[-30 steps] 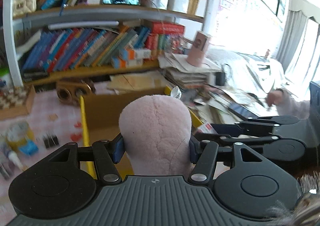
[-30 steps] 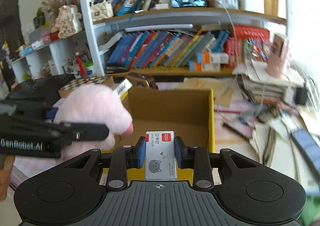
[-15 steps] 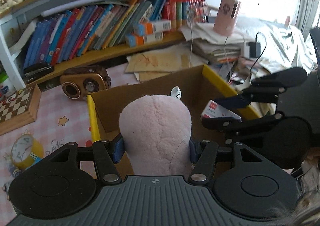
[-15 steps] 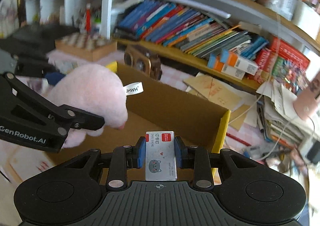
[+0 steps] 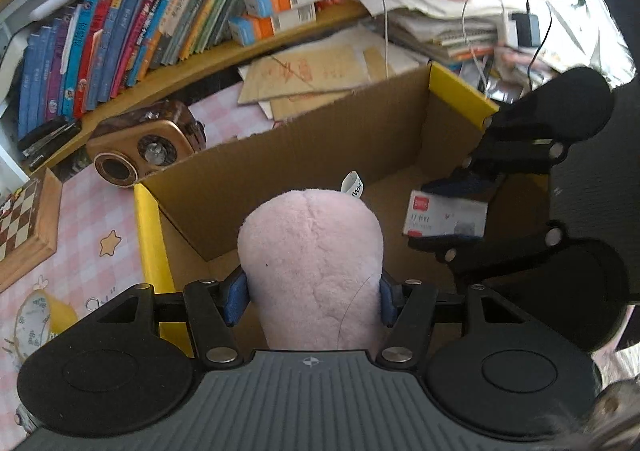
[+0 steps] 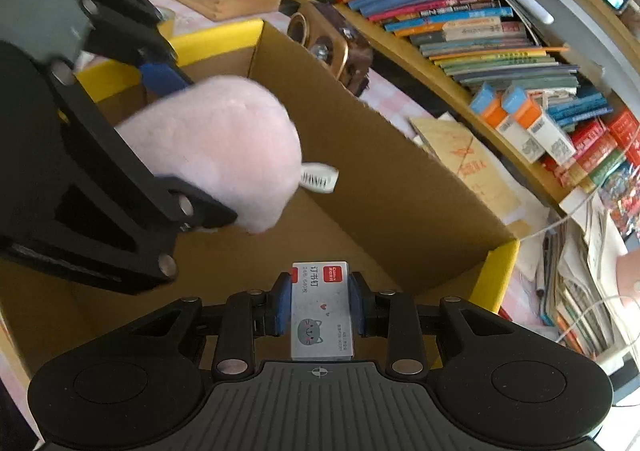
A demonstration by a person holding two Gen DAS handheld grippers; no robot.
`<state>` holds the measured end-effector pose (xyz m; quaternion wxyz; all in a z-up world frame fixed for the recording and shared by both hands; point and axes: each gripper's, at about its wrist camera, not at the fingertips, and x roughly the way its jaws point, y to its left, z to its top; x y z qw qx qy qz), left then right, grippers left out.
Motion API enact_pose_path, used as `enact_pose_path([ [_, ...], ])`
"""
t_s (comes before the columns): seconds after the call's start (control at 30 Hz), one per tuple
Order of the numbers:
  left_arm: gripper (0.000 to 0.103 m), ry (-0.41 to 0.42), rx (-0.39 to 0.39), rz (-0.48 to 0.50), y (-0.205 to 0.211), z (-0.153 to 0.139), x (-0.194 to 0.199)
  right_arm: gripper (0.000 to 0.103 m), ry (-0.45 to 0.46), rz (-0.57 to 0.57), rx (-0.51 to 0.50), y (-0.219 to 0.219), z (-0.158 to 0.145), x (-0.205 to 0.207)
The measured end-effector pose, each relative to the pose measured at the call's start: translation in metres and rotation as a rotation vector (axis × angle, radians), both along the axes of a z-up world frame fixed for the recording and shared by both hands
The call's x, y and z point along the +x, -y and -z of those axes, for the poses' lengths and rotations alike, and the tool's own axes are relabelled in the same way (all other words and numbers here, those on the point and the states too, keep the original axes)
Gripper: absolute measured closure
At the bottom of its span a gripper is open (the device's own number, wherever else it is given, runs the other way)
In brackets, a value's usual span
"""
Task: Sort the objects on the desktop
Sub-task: 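Open the left gripper to drop the pig while the right releases the small box into the box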
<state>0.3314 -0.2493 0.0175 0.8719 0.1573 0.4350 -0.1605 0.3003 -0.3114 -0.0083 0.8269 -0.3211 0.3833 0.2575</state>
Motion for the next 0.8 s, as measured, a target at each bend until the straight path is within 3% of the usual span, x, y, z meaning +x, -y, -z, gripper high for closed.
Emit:
enact_pose_path([
  [0.37, 0.043, -0.008, 0.057, 0.026, 0.009, 0.013, -0.009, 0.073, 0.001, -0.102, -0.070, -0.008, 0.005, -0.007],
  [0.53, 0.043, -0.046, 0.040, 0.016, 0.011, 0.016, -0.014, 0.073, 0.048, -0.177, -0.152, -0.004, 0.013, -0.010],
  [0.8, 0.042, -0.102, -0.029, -0.044, 0.009, 0.018, -0.020, 0.073, 0.036, -0.266, -0.138, -0.003, 0.012, -0.013],
])
